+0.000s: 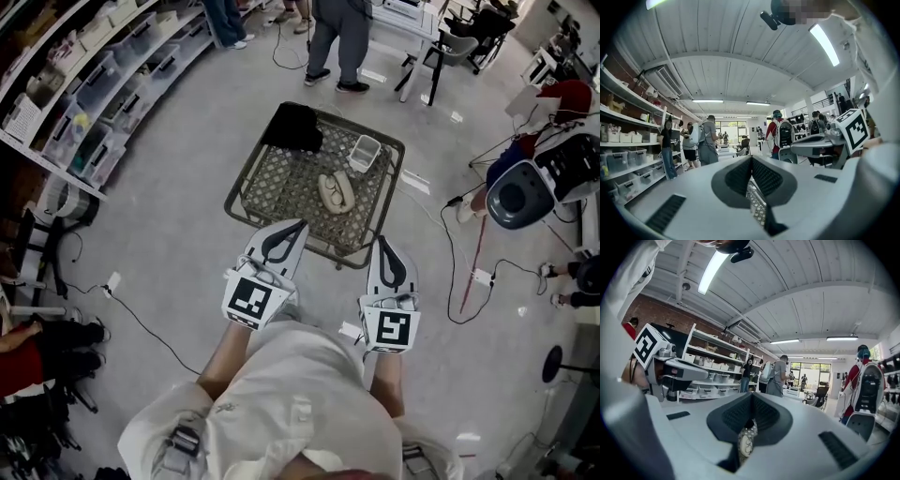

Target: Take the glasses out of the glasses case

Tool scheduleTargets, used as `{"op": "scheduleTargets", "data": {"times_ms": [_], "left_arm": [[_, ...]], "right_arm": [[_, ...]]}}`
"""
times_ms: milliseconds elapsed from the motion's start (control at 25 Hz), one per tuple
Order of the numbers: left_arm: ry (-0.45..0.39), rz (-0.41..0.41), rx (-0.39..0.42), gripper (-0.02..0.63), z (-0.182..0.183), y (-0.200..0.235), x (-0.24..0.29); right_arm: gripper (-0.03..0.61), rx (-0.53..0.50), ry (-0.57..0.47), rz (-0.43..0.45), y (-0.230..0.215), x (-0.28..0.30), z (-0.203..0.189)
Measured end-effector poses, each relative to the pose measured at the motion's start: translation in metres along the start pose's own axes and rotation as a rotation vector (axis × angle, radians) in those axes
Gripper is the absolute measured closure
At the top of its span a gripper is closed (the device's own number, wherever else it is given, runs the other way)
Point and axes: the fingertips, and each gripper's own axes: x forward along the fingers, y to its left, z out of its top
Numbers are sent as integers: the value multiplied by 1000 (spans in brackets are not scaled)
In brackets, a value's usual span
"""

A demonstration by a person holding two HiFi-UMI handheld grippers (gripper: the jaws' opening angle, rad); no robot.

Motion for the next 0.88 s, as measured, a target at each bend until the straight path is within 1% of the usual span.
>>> {"op": "scheduleTargets", "data": {"times_ms": [160,200,320,520,600,680,800,880], "left_arm": [[-7,-28,-8,601,-9,30,17],[-10,-34,-10,602,-13,36,21],[-12,-49,-15,602,-20,56,32],[-10,-77,-26,602,-18,89,44],[-8,-81,-36,601,-20,99,50],[-2,-88,-45,601,-24,103,56],[11,-101,-57,603,-34,109,68],[19,-110,-59,602,-40,112,79]], "right_arm": [[574,47,-9,-2,12,31,-2],[574,45,-9,-9,13,38,-6],[574,19,8,-36,13,60,-12],[574,-17,31,-92,17,90,-4],[574,-38,56,-103,16,102,-1],[574,-44,78,-93,17,110,-5],[574,-27,83,-56,19,123,-14],[574,-17,106,-60,14,133,-18]]}}
